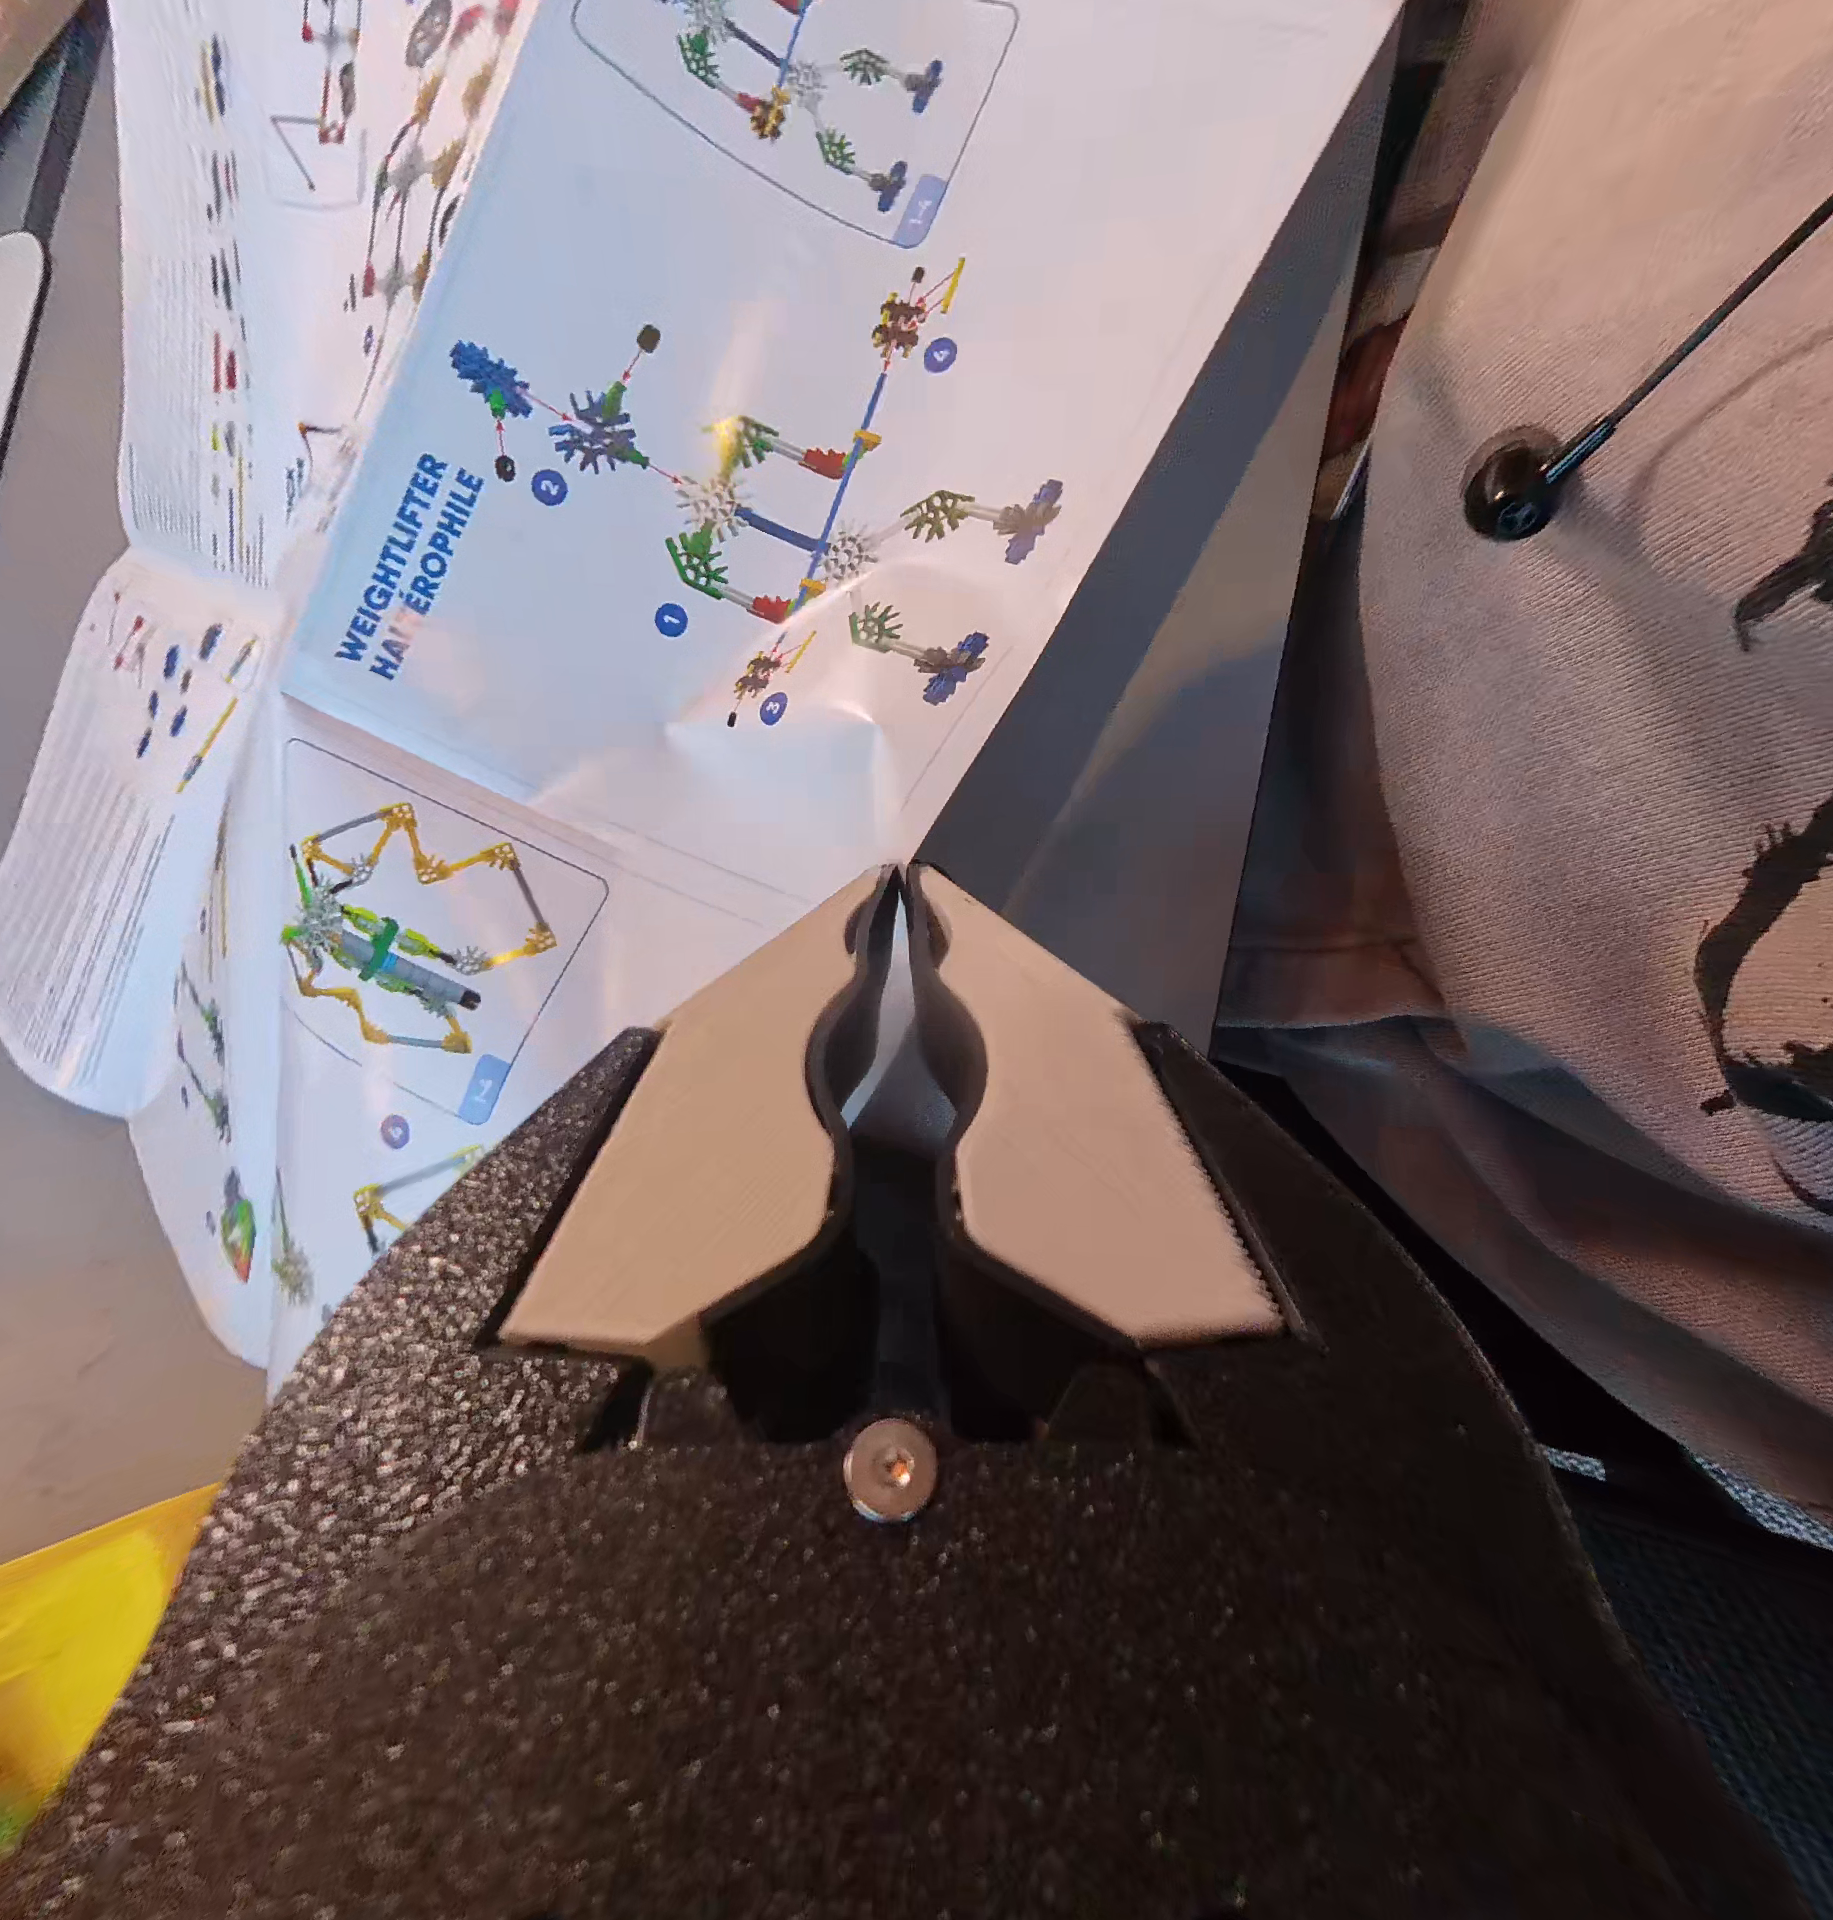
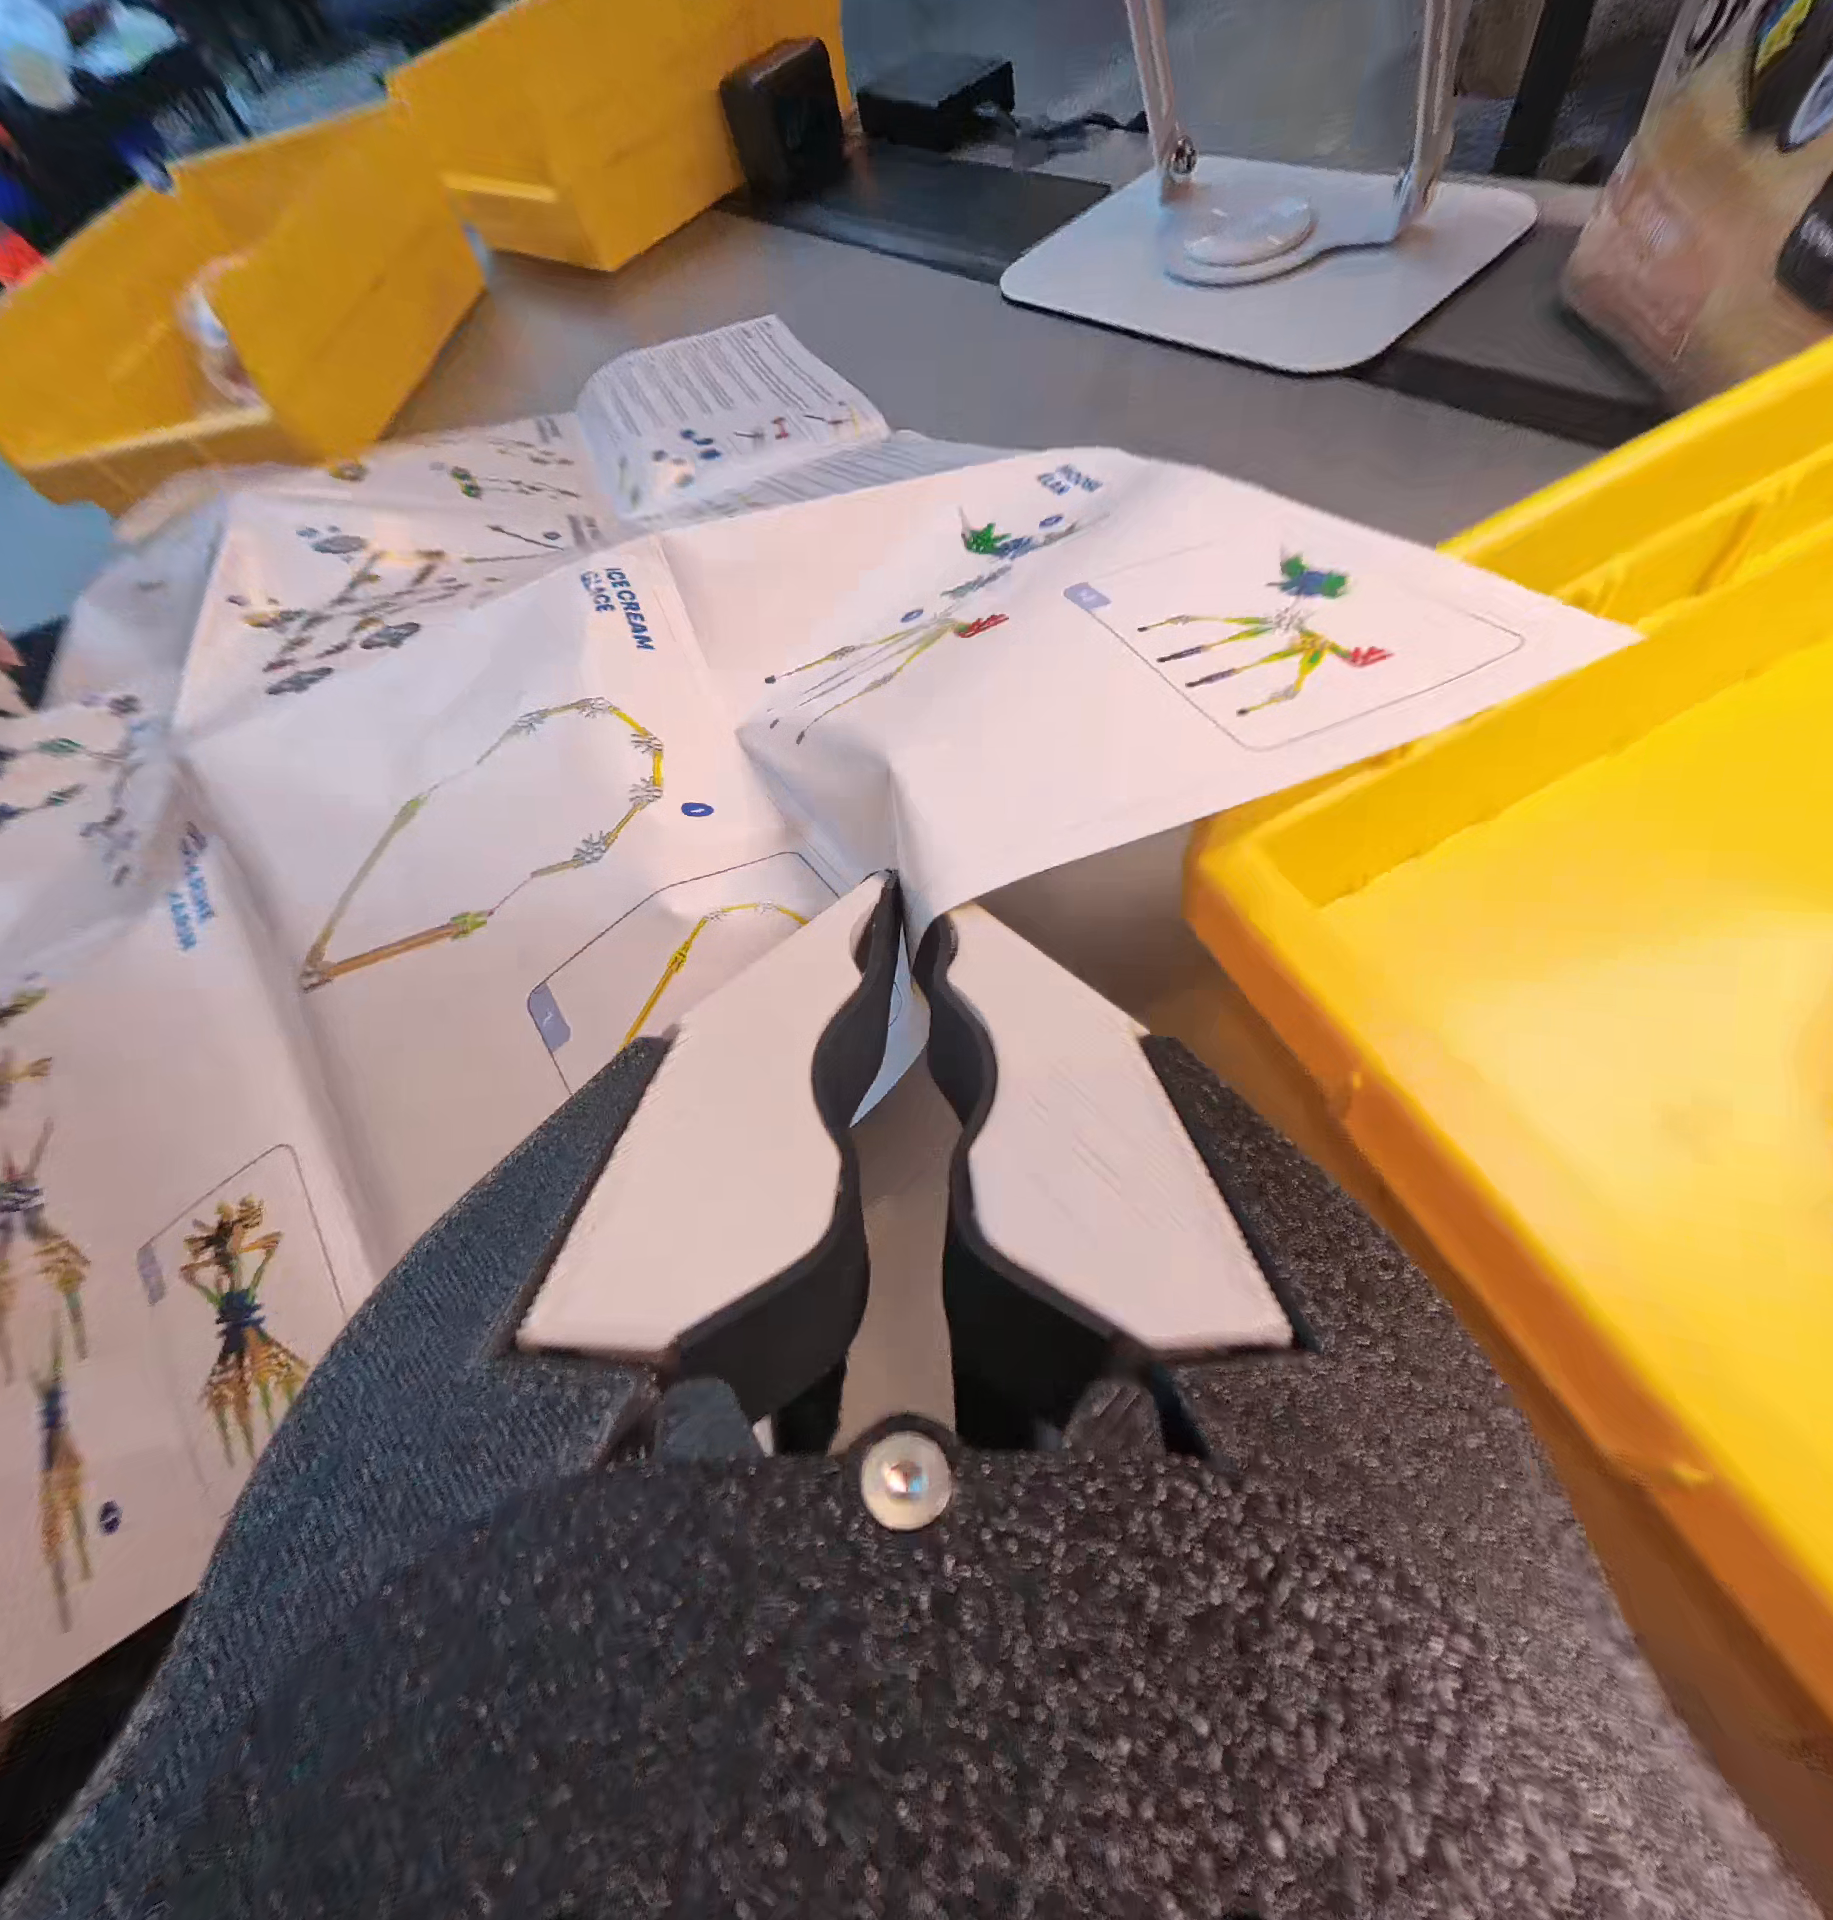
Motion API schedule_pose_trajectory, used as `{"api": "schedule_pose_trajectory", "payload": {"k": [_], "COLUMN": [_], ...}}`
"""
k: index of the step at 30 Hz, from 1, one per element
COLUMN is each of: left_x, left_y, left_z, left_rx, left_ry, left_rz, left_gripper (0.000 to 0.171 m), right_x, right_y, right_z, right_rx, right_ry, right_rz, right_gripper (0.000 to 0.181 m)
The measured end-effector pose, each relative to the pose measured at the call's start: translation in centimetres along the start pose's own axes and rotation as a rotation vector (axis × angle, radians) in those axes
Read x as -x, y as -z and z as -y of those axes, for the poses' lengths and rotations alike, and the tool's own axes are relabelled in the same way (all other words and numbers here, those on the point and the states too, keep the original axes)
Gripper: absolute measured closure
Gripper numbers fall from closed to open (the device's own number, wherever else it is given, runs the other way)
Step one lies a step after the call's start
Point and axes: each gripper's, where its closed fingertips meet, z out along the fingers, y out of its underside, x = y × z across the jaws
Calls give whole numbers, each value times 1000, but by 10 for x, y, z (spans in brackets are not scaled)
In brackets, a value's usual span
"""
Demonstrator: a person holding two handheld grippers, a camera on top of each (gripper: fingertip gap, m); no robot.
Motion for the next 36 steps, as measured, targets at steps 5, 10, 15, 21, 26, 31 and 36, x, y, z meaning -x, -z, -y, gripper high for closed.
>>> {"api": "schedule_pose_trajectory", "payload": {"k": [5, 10, 15, 21, 26, 31, 36], "left_x": [5, 15, 55, 182, 195, 204, 198], "left_y": [-13, -32, 9, 2, -47, -76, -103], "left_z": [11, 35, 73, -9, -34, -29, -36], "left_rx": [-23, -114, -407, -246, -63, -7, 92], "left_ry": [25, 85, 273, 654, 534, 450, 454], "left_rz": [-24, -52, -80, 200, 241, 218, 108], "left_gripper": [171, 167, 153, 146, 137, 133, 133], "right_x": [-25, -73, -101, -119, -120, -16, 92], "right_y": [-27, -58, -85, -101, -86, -100, -137], "right_z": [41, 67, 83, 85, 116, 120, 59], "right_rx": [110, 249, 316, 399, 310, 141, 174], "right_ry": [128, 240, 339, 454, 566, 575, 568], "right_rz": [-131, -289, -336, -383, -499, -204, 138], "right_gripper": [181, 181, 178, 162, 89, 92, 121]}}
